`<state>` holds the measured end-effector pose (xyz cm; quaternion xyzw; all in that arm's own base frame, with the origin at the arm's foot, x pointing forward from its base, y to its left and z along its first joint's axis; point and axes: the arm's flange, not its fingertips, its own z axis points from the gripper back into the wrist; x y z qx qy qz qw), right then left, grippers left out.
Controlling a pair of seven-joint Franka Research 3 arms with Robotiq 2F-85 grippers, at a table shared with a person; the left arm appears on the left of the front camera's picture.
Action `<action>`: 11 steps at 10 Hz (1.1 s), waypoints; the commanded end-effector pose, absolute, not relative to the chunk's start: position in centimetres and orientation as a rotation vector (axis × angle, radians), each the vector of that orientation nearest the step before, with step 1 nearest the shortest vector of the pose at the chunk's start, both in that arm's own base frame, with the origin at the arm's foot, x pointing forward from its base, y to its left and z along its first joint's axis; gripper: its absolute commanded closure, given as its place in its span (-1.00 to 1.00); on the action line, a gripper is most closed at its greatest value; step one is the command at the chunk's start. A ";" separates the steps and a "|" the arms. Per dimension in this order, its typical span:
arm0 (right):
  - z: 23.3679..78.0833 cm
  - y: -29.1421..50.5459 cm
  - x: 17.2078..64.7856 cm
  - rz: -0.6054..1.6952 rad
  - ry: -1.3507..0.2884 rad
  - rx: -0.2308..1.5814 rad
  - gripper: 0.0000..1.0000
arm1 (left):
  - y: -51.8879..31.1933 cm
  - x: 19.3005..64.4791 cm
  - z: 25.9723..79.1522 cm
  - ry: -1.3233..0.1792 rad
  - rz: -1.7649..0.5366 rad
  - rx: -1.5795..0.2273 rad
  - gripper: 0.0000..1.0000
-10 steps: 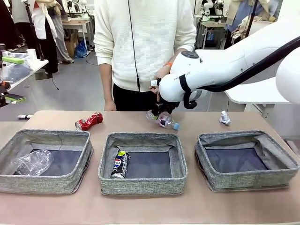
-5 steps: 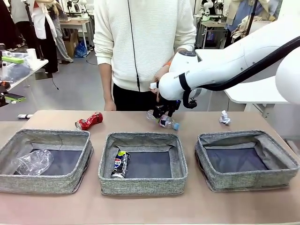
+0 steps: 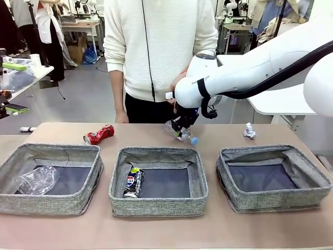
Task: Sort the waste into the appropriate baskets.
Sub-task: Pick up the waste item pointed out by the person.
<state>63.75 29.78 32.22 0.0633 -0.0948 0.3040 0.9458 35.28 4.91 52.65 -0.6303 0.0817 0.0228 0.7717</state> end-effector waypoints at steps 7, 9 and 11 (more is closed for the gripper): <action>37.9 21.8 62.5 0.483 -0.056 0.010 0.94 | 5.0 35.2 52.9 0.168 0.032 -1.386 -1.00; 43.7 16.2 57.4 0.313 -0.045 0.302 0.94 | 5.0 35.2 52.9 0.168 0.032 -1.386 -1.00; 48.1 15.2 47.3 0.169 0.049 0.562 0.94 | 5.0 35.2 52.9 0.168 0.032 -1.386 -1.00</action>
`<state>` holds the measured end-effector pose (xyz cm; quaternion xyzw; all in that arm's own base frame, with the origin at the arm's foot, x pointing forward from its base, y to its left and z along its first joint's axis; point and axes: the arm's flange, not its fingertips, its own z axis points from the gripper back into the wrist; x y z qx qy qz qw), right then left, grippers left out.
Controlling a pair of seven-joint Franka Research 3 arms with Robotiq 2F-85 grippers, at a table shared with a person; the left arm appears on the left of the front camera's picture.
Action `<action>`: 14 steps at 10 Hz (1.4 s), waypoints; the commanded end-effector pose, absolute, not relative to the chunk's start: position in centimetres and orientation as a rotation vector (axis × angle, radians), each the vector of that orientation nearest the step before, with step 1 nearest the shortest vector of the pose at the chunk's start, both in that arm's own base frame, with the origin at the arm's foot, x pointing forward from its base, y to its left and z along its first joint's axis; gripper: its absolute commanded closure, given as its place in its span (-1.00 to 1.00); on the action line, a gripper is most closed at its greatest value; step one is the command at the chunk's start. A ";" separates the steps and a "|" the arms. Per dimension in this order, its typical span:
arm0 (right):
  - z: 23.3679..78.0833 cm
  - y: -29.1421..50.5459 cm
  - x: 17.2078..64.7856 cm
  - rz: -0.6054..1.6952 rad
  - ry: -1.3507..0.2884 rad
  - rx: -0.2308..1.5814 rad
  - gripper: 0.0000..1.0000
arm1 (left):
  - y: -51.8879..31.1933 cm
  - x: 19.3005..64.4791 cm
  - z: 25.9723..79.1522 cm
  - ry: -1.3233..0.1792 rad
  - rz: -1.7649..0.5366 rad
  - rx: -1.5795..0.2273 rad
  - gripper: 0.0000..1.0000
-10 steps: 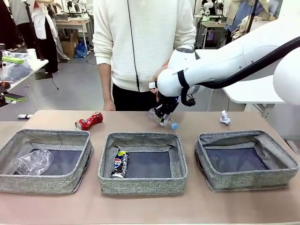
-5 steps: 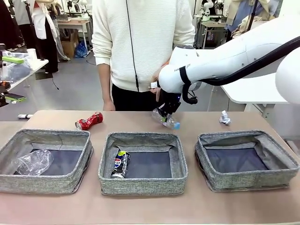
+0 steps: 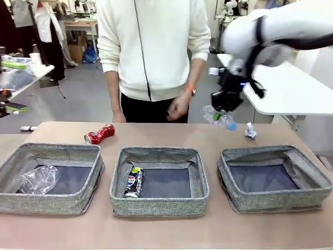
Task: Sort the waste into the appropriate baskets.
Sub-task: Pick up the waste item pointed out by the person.
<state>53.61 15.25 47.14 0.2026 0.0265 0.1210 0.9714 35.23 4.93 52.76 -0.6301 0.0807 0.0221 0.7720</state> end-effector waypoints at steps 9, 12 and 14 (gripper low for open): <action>52.8 22.6 37.2 0.131 0.018 0.361 0.60 | 5.0 35.2 52.9 0.168 0.032 -1.386 -1.00; 61.7 31.3 29.0 -0.153 -0.040 0.156 0.60 | 5.0 35.2 52.9 0.168 0.032 -1.386 -1.00; 64.6 34.5 25.3 -0.210 -0.123 0.037 0.60 | 5.0 35.2 52.9 0.168 0.032 -1.386 -1.00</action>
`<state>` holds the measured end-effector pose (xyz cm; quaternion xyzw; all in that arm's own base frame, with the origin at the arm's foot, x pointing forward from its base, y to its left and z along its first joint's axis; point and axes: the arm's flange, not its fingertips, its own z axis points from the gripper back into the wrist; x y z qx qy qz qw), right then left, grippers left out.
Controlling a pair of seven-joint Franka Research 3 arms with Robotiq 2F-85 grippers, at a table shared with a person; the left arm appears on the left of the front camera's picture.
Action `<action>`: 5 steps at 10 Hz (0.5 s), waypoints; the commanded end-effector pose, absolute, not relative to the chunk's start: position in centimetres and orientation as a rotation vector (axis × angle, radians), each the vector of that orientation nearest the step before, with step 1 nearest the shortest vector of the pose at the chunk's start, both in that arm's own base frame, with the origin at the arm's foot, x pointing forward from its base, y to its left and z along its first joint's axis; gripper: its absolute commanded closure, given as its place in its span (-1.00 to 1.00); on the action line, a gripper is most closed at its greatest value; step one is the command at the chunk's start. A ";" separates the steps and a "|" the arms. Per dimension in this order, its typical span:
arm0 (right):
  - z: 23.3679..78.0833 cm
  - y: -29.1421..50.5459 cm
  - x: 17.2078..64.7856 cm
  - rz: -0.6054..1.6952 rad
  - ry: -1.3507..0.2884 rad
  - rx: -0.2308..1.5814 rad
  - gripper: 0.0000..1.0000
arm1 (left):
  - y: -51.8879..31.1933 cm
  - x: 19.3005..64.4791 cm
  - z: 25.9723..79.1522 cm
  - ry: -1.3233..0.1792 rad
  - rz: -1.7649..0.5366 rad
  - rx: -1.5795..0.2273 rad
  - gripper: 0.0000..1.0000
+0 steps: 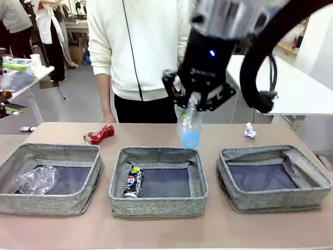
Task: Sort the waste into the appropriate baskets.
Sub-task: Pick up the waste item pointed out by the person.
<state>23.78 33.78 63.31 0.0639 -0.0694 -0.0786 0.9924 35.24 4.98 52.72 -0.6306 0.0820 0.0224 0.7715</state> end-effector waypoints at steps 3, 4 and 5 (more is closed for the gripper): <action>71.6 36.8 22.5 -0.207 -0.300 0.038 0.60 | 5.0 35.2 52.9 0.168 0.032 -1.386 -1.00; 73.9 37.2 22.7 -0.243 -0.323 0.066 0.60 | 5.0 35.2 52.9 0.168 0.032 -1.386 -1.00; 75.8 37.5 22.5 -0.226 -0.356 0.113 0.60 | 5.0 35.2 52.9 0.168 0.032 -1.386 -1.00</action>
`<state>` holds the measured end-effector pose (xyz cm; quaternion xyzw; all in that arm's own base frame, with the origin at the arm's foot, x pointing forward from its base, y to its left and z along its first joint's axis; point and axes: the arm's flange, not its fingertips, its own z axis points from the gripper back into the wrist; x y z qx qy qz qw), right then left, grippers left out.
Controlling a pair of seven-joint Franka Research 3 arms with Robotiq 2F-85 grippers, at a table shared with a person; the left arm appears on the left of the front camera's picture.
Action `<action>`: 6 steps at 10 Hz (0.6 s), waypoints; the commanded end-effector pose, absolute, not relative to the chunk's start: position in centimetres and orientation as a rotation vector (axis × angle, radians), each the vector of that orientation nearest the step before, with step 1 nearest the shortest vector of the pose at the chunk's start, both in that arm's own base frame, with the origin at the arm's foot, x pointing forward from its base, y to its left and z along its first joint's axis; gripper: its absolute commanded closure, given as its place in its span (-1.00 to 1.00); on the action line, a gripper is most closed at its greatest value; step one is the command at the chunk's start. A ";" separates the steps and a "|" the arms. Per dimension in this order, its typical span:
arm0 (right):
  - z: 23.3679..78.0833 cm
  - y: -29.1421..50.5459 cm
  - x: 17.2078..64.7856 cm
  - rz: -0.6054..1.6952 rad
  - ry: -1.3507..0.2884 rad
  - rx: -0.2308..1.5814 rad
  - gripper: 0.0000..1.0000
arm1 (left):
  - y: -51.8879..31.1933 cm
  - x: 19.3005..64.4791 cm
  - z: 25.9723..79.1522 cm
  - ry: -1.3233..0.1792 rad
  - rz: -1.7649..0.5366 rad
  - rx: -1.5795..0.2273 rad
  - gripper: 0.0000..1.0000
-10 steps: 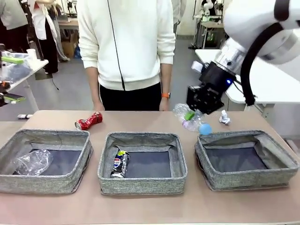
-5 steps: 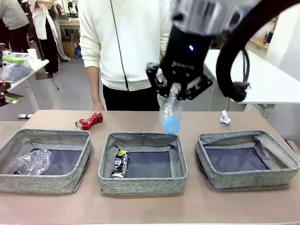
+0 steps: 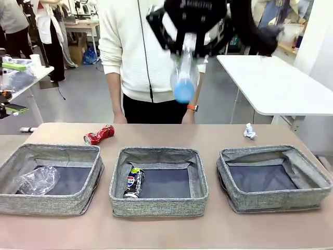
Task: Sort the waste into the appropriate baskets.
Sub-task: Pick up the waste item pointed out by the person.
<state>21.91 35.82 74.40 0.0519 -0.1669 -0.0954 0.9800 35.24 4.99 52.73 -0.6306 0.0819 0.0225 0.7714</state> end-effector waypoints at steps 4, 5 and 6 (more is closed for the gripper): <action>79.4 39.5 22.2 -0.219 -0.389 0.130 0.60 | 5.0 35.2 52.9 0.168 0.032 -1.386 -1.00; 79.1 40.2 22.1 -0.201 -0.363 0.113 0.60 | 5.0 35.2 52.9 0.168 0.032 -1.386 -1.00; 78.8 40.5 22.2 -0.186 -0.339 0.104 0.60 | 5.0 35.2 52.9 0.168 0.032 -1.386 -1.00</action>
